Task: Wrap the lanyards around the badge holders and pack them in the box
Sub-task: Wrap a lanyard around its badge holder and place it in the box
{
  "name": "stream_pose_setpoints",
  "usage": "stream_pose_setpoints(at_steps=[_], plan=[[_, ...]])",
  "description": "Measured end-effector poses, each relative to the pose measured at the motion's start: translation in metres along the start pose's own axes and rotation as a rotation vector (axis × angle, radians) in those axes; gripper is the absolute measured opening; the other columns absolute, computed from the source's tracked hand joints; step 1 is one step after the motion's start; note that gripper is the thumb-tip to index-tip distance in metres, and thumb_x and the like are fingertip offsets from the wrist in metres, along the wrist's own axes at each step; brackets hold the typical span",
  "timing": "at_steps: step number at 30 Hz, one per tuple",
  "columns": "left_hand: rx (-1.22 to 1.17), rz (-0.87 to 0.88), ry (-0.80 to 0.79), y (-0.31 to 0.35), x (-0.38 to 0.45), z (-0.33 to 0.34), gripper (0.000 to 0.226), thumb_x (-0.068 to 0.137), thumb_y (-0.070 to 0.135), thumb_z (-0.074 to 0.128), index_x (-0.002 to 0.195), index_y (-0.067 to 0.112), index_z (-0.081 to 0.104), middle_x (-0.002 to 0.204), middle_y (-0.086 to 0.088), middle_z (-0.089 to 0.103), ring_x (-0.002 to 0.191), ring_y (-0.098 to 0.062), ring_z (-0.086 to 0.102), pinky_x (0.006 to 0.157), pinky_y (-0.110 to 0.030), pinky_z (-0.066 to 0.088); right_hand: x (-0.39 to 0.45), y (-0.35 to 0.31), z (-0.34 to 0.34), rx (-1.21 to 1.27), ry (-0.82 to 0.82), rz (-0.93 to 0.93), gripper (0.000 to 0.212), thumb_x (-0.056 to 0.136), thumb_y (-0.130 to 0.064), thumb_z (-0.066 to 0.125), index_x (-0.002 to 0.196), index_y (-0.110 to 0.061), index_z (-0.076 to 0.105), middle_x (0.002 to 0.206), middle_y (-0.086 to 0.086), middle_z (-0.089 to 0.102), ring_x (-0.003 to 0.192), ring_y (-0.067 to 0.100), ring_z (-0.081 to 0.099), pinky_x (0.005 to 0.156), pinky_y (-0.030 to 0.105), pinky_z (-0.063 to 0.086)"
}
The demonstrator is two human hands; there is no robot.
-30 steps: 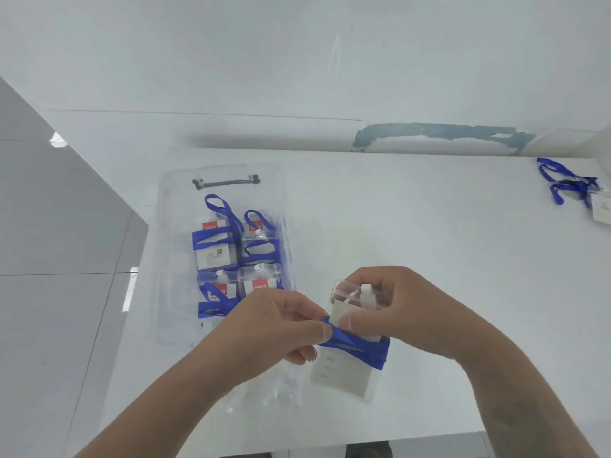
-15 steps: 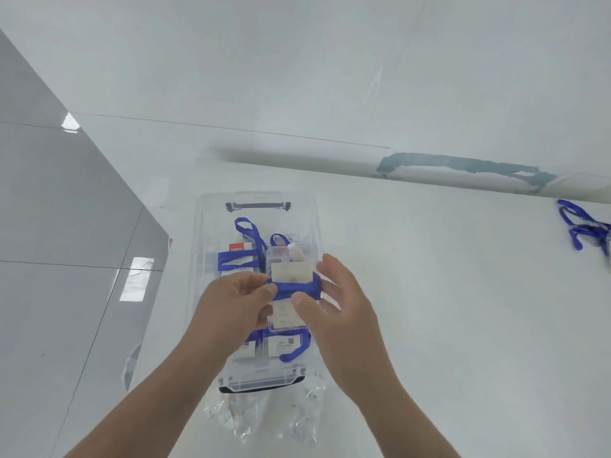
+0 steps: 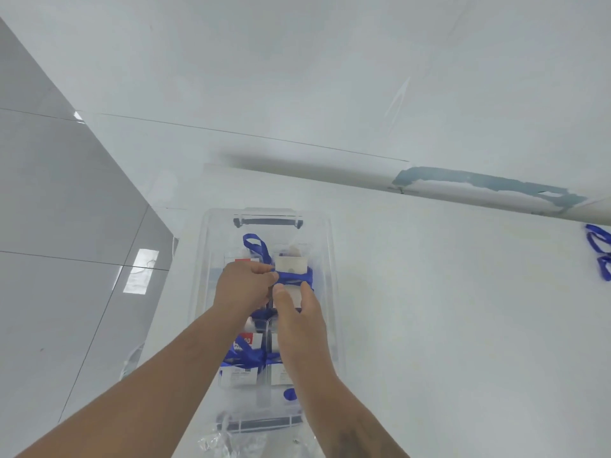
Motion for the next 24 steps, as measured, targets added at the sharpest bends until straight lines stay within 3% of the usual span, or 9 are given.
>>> stream_pose_setpoints(at_steps=[2,6,10,13,16,17,19,21,24], plan=[[0.083,0.032,0.021,0.002,0.004,0.0,0.016,0.09,0.022,0.066,0.102,0.018,0.076,0.087,0.007,0.061,0.07,-0.006,0.053,0.068,-0.023,0.043,0.01,0.008,0.001,-0.017,0.019,0.038,0.056,0.101,-0.042,0.044,0.152,-0.027,0.025,0.142,-0.014,0.043,0.093,-0.005,0.048,0.053,0.002,0.037],[0.247,0.075,0.051,0.004,0.006,0.001,0.013,0.09,0.023,0.065,0.09,0.02,0.078,0.078,0.009,0.063,0.062,-0.001,0.049,0.054,-0.015,0.034,0.024,0.015,0.002,-0.064,0.029,0.047,0.057,0.1,-0.045,0.046,0.151,-0.026,0.027,0.137,-0.012,0.045,0.109,0.004,0.05,0.074,0.009,0.039],[0.372,0.115,0.091,0.009,0.002,0.002,0.018,0.09,0.025,0.061,0.085,0.017,0.077,0.076,0.002,0.07,0.059,-0.008,0.054,0.05,-0.016,0.034,0.031,0.018,0.003,-0.107,0.07,0.067,0.04,0.098,-0.047,0.048,0.134,-0.028,0.046,0.123,-0.012,0.059,0.1,0.008,0.062,0.067,0.014,0.051],[0.427,0.153,0.126,0.013,-0.004,-0.001,0.015,0.089,0.024,0.06,0.082,0.017,0.072,0.074,0.002,0.068,0.061,-0.011,0.057,0.053,-0.021,0.041,0.033,0.018,0.0,-0.093,0.072,0.088,0.023,0.098,-0.043,0.049,0.117,-0.029,0.048,0.105,-0.015,0.059,0.082,0.001,0.059,0.047,0.005,0.042],[0.393,0.165,0.16,0.012,-0.005,-0.007,0.015,0.086,0.025,0.063,0.074,0.019,0.068,0.077,-0.002,0.072,0.07,-0.017,0.066,0.062,-0.027,0.049,0.031,0.022,0.0,-0.076,0.059,0.119,0.031,0.1,-0.044,0.044,0.128,-0.03,0.043,0.113,-0.014,0.055,0.081,-0.002,0.054,0.048,0.002,0.042],[0.378,0.163,0.159,0.011,-0.004,-0.007,0.016,0.087,0.025,0.063,0.075,0.018,0.071,0.077,0.0,0.073,0.07,-0.015,0.065,0.06,-0.023,0.046,0.031,0.023,0.001,-0.053,0.061,0.117,0.041,0.098,-0.049,0.043,0.132,-0.026,0.045,0.122,-0.01,0.057,0.09,0.002,0.059,0.058,0.005,0.049],[0.352,0.158,0.147,0.009,-0.002,-0.006,0.015,0.089,0.024,0.063,0.083,0.018,0.076,0.077,0.005,0.071,0.067,-0.009,0.059,0.055,-0.016,0.038,0.032,0.03,0.001,0.01,0.084,0.134,0.053,0.093,-0.057,0.041,0.134,-0.025,0.05,0.127,0.0,0.062,0.105,0.016,0.065,0.082,0.029,0.059],[0.333,0.144,0.141,0.008,0.001,-0.006,0.014,0.09,0.022,0.063,0.088,0.019,0.077,0.081,0.006,0.07,0.069,-0.009,0.056,0.057,-0.019,0.037,0.033,0.029,0.002,0.073,0.094,0.136,0.039,0.099,-0.048,0.037,0.123,-0.025,0.058,0.115,0.004,0.068,0.102,0.023,0.067,0.082,0.037,0.059],[0.309,0.115,0.126,0.004,0.001,-0.006,0.014,0.09,0.021,0.063,0.091,0.017,0.077,0.085,0.002,0.072,0.077,-0.016,0.061,0.068,-0.026,0.044,0.03,0.025,0.002,0.124,0.076,0.146,0.036,0.102,-0.044,0.036,0.114,-0.024,0.063,0.105,0.006,0.072,0.097,0.026,0.07,0.083,0.044,0.06]])
Point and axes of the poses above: each hand's wrist, its own x-axis towards the middle knuckle, its own z-axis out of the palm, y = z × x, the point moved 10 cm from there along x, towards the middle knuckle
